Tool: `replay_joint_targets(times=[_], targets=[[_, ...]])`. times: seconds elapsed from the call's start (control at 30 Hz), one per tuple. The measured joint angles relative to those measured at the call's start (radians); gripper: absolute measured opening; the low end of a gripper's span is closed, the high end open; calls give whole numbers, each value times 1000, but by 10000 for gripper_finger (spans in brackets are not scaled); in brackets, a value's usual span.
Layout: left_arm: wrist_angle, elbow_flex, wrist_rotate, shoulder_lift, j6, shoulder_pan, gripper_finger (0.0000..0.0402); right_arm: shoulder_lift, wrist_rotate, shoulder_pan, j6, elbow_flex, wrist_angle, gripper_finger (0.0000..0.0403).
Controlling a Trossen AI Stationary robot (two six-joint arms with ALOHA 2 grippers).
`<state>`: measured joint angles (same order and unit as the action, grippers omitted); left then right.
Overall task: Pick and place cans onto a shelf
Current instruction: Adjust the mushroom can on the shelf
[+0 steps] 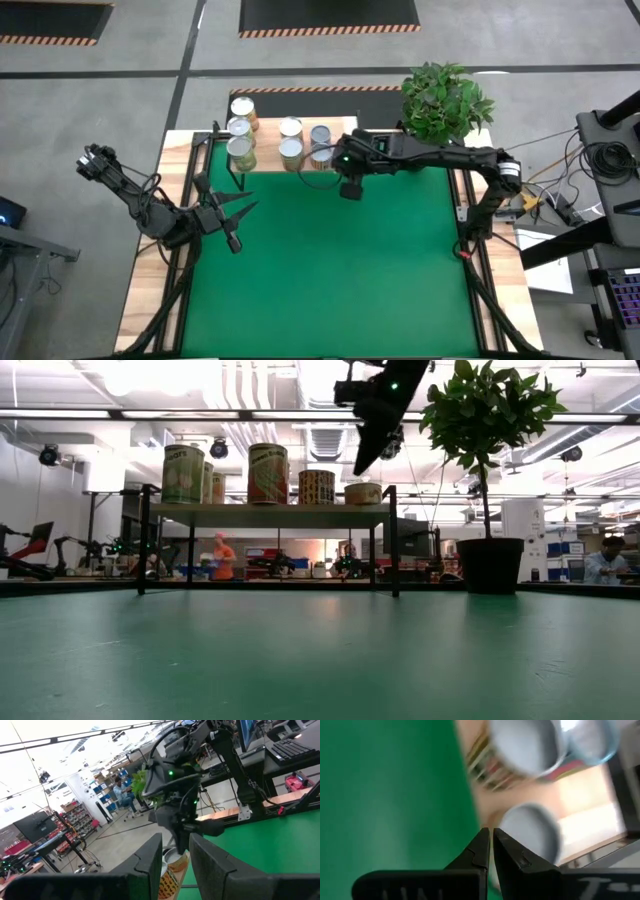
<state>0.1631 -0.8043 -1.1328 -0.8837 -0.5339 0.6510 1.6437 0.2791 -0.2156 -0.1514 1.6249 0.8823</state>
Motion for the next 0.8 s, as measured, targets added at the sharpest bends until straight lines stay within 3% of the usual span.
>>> replay_joint_targets(times=[0.1, 0.23, 0.63, 0.8], targets=[[0, 0, 0, 0, 0, 0, 81, -2, -62, 1, 31, 0, 68, 13], [0, 0, 0, 0, 0, 0, 81, -2, -64, 0, 55, -10, 109, 13], [0, 0, 0, 0, 0, 0, 81, -2, 71, -5, 30, -11, 108, 13], [0, 0, 0, 0, 0, 0, 81, -2, 73, -5, 33, -9, 106, 13]])
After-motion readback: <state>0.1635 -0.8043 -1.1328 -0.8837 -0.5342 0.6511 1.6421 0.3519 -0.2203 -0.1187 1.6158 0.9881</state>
